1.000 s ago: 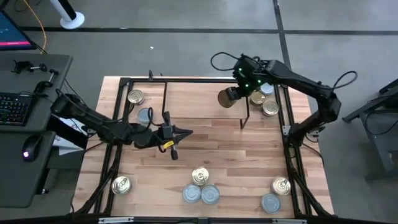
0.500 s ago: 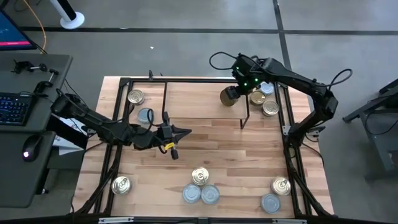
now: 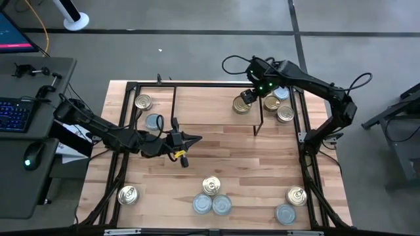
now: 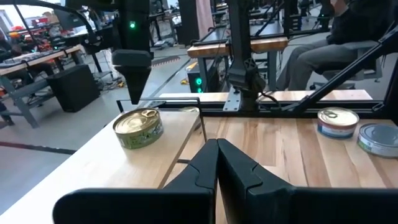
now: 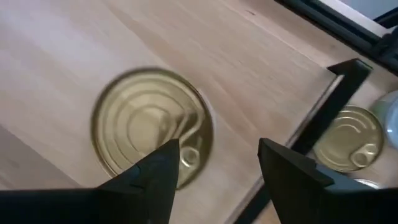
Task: Stack canned seafood by type on shelf
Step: Put the white-green tuna can on the shelf
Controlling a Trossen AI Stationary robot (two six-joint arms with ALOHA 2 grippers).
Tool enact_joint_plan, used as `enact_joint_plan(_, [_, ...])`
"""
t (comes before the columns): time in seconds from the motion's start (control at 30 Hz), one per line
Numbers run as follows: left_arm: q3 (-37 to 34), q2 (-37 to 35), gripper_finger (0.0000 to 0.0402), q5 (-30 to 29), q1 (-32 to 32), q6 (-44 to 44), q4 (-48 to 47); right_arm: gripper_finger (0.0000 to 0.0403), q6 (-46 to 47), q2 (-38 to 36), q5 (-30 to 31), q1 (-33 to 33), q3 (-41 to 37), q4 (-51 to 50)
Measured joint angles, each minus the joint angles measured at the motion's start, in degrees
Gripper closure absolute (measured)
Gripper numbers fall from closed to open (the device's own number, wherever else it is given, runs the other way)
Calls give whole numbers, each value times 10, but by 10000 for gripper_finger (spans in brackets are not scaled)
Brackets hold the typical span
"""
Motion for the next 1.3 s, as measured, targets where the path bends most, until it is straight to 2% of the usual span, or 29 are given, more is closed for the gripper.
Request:
enact_joint_plan(0.17, [0,0,401,1,0,-7,3,193,-25,-28,11,9,0,-44])
enact_joint_plan(0.3, [0,0,401,3,0,-10,4,207,-29,-78,18,45,0,-65])
enact_joint_plan(0.43, [0,0,401,5,5,-11,3,255,11,-134,18,125,0,-67])
enact_joint_plan(0.57, [0,0,401,37,22,-31,3,333,83,-164,26,237,-9,-87])
enact_joint_plan(0.67, [0,0,401,75,39,-55,3,390,162,-183,18,325,-73,-82])
enact_joint_plan(0.73, [0,0,401,99,48,-65,3,390,223,-196,-11,383,-139,-58])
enact_joint_plan(0.9, [0,0,402,147,65,-71,3,396,364,-215,-145,522,-300,68])
enact_joint_plan(0.97, [0,0,401,159,70,-71,3,400,416,-216,-157,559,-342,76])
enact_joint_plan(1.1, [0,0,401,172,75,-77,3,401,489,-222,-112,578,-400,15])
enact_joint_plan(1.3, [0,0,401,174,74,-127,3,402,556,-290,12,512,-475,9])
